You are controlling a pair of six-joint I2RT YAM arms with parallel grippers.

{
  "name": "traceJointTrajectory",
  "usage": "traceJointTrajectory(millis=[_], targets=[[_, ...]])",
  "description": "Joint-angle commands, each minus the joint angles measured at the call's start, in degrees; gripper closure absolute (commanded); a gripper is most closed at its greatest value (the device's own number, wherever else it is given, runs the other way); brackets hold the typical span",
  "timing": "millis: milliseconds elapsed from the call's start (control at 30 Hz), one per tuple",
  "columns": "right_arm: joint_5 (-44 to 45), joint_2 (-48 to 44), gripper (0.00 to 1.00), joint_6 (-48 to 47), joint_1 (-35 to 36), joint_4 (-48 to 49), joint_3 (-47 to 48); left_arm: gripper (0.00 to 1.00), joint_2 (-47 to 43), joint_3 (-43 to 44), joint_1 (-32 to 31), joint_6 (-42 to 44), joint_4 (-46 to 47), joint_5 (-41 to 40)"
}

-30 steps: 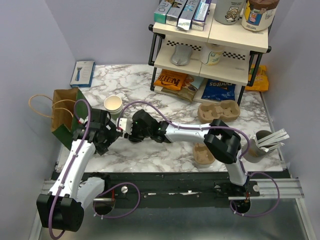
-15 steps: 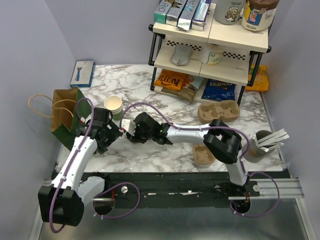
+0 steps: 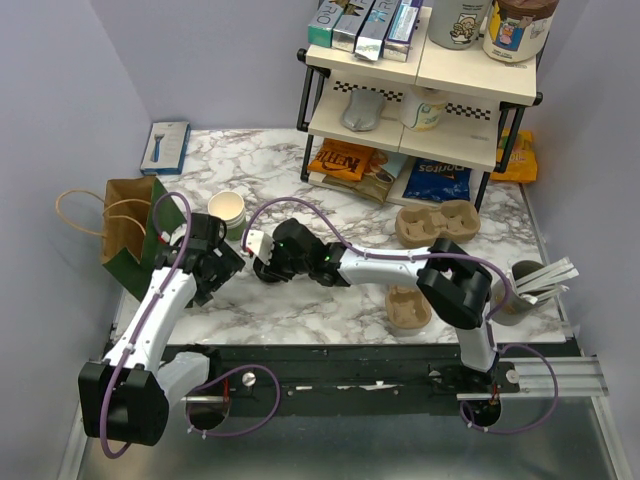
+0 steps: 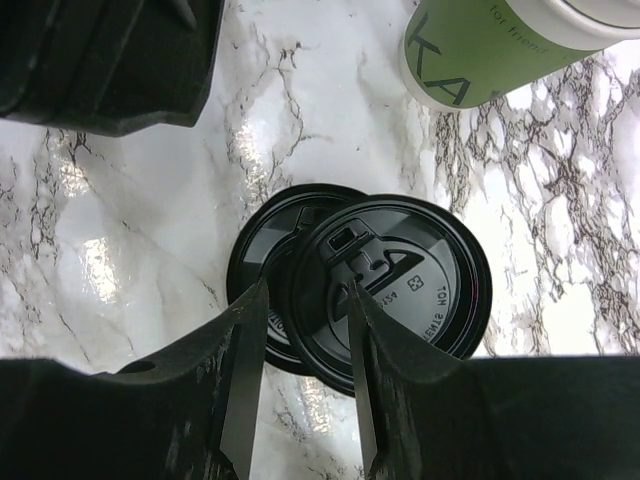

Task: Pack the takeout coffee

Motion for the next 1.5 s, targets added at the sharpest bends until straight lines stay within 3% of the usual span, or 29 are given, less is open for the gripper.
traceJointTrajectory(millis=[0,833,1033,1467], targets=[[-1.00,0.49,0.55,-0.92,-0.23,0.53,0.32,0.01,-0.58,-0.85,0.23,0.84,0.29,-1.99],[-1.62,4.88,0.60,-2.24,-0.23,-1.23,2.25,0.01,-1.37,-3.40,1.81,2.42,1.87,-1.38],[-1.26,5.15,0.77,-1.54,-0.23,-1.23,2.43,0.01,-1.28,-3.75,2.08,2.68,2.13,-1.03],[-0.22,0.14,0.96,5.66,-0.23,-0.70,2.51,0.01,-4.44,-4.54,2.25,4.70,5.38,3.27]])
